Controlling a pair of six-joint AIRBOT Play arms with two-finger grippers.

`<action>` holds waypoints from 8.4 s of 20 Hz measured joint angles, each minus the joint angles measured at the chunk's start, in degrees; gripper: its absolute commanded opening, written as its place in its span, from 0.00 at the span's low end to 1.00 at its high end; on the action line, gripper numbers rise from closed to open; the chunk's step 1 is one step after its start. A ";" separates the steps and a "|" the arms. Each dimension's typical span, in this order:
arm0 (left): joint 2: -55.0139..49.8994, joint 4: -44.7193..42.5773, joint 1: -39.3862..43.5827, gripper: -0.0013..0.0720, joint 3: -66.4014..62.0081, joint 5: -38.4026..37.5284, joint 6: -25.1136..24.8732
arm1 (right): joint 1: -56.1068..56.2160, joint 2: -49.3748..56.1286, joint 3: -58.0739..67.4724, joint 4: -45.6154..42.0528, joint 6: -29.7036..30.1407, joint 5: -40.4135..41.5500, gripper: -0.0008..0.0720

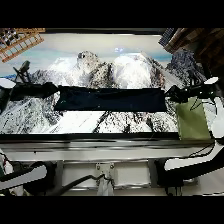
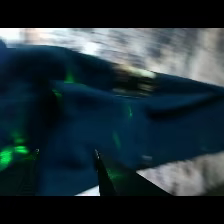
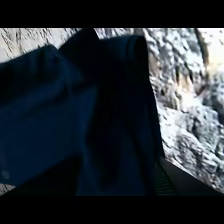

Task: Fold the clothes and pants, and hang the long-sleeved shirts on hangers.

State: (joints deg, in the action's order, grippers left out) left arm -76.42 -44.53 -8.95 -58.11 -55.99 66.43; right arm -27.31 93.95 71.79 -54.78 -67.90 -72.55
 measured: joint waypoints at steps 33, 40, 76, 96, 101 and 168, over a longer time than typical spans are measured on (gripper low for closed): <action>-16.41 15.69 32.17 0.09 -10.29 8.59 -2.36 | 5.86 4.66 6.21 6.51 -6.38 -3.30 0.04; -29.57 10.62 37.92 0.05 -21.70 2.54 4.35 | 5.88 4.42 15.78 4.87 -14.78 -13.68 0.04; -26.62 4.17 25.20 0.04 -30.45 -15.98 8.92 | 20.26 4.39 40.63 -0.96 -25.97 -25.38 0.04; 36.41 -20.79 -5.79 0.04 21.33 -16.87 11.65 | 68.89 26.05 42.18 4.13 -39.23 18.60 0.10; 39.39 -20.96 -6.10 0.04 22.38 -16.87 12.83 | 71.08 30.88 42.21 11.82 -39.23 23.93 0.51; 40.00 -9.75 -6.12 0.39 22.58 -2.23 13.09 | 4.55 3.98 43.06 -6.93 -51.78 9.49 0.04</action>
State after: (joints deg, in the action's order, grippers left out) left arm -36.42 -54.28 -15.07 -35.53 -58.22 79.53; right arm -22.76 97.93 114.85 -61.71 -119.68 -63.07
